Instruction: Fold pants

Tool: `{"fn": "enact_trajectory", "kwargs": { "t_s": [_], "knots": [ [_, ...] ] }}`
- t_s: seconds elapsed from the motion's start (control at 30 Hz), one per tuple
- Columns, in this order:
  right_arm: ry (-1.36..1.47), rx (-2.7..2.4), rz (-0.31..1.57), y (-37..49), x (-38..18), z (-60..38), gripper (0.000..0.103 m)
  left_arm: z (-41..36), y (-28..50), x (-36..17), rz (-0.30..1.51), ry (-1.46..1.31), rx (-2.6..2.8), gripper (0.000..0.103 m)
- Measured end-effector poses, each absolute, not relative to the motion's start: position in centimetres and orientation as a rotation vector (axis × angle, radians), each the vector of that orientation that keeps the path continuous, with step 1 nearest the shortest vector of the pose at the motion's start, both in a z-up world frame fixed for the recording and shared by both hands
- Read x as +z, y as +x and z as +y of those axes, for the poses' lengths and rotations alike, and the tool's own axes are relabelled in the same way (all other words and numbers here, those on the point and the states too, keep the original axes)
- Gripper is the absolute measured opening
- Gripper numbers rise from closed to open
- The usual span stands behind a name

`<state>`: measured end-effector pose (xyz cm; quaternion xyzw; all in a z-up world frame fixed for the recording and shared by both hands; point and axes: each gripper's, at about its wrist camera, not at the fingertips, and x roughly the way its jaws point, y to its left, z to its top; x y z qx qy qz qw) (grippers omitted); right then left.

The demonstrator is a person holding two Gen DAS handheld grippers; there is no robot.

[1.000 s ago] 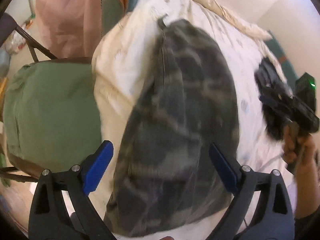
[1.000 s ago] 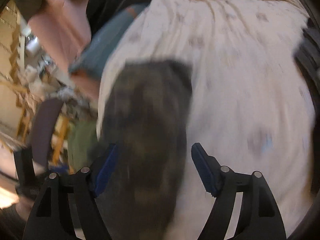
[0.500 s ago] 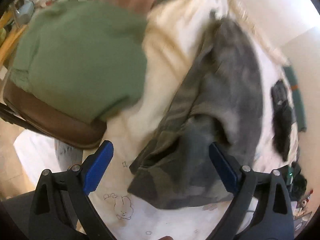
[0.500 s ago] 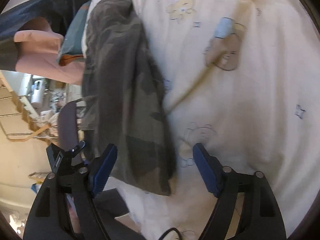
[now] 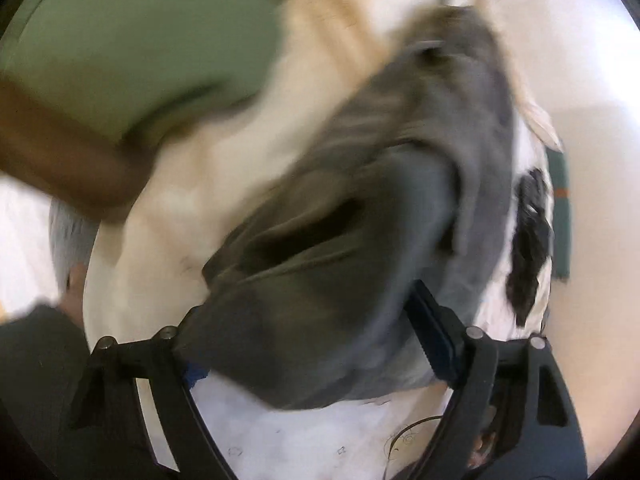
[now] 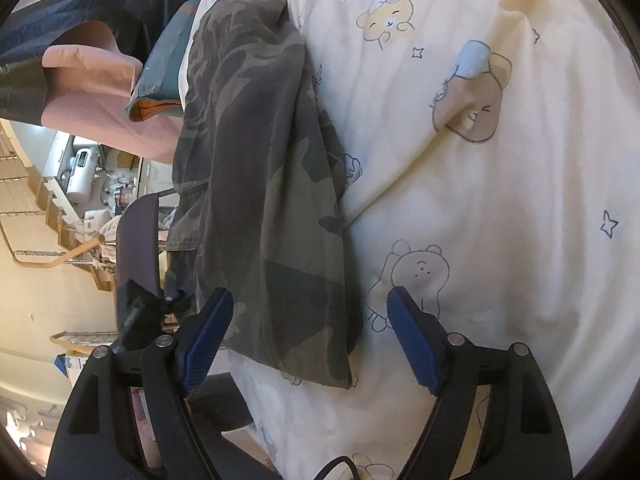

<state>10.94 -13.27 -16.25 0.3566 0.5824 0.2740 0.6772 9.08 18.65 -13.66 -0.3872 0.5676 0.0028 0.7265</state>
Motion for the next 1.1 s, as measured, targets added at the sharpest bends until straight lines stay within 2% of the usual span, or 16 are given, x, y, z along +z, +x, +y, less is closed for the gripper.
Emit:
{"fn": "enact_trajectory", "kwargs": {
  "t_s": [0.13, 0.3, 0.37, 0.43, 0.53, 0.6, 0.67, 0.73, 0.97, 1.1],
  "knots": [
    [0.811, 0.606, 1.301, 10.9, -16.3, -13.8, 0.081, 19.1, 9.5, -12.7, 1.191, -0.945, -0.027, 0.082],
    [0.820, 0.598, 1.299, 10.7, -16.4, -14.3, 0.082, 18.9, 9.5, -13.8, 1.287, -0.817, 0.050, 0.084],
    [0.817, 0.602, 1.299, 10.7, -16.4, -14.2, 0.081, 18.3, 9.5, -15.0, 1.341, -0.726, 0.094, 0.099],
    [0.813, 0.607, 1.301, 10.9, -16.5, -13.9, 0.082, 18.2, 9.3, -15.7, 1.324, -0.746, 0.103, 0.098],
    [0.799, 0.618, 1.299, 10.9, -16.3, -13.6, 0.082, 16.6, 10.6, -14.6, 1.271, -0.706, 0.018, 0.070],
    [0.796, 0.625, 1.292, 10.9, -16.0, -13.5, 0.082, 16.0, 10.7, -13.9, 1.245, -0.691, 0.000, 0.064],
    [0.789, 0.626, 1.286, 10.8, -15.8, -13.6, 0.082, 16.3, 10.5, -14.0, 1.246, -0.707, 0.015, 0.043],
    [0.775, 0.625, 1.307, 10.8, -16.1, -13.3, 0.082, 17.1, 10.1, -14.2, 1.248, -0.712, 0.024, 0.037],
    [0.677, 0.740, 1.396, 11.0, -17.0, -8.8, 0.084, 16.6, 9.4, -11.9, 1.223, -0.625, 0.039, 0.029],
    [0.742, 0.736, 1.397, 11.6, -17.4, -8.9, 0.085, 16.9, 9.1, -11.2, 1.229, -0.596, 0.041, 0.027]
  ]
}}
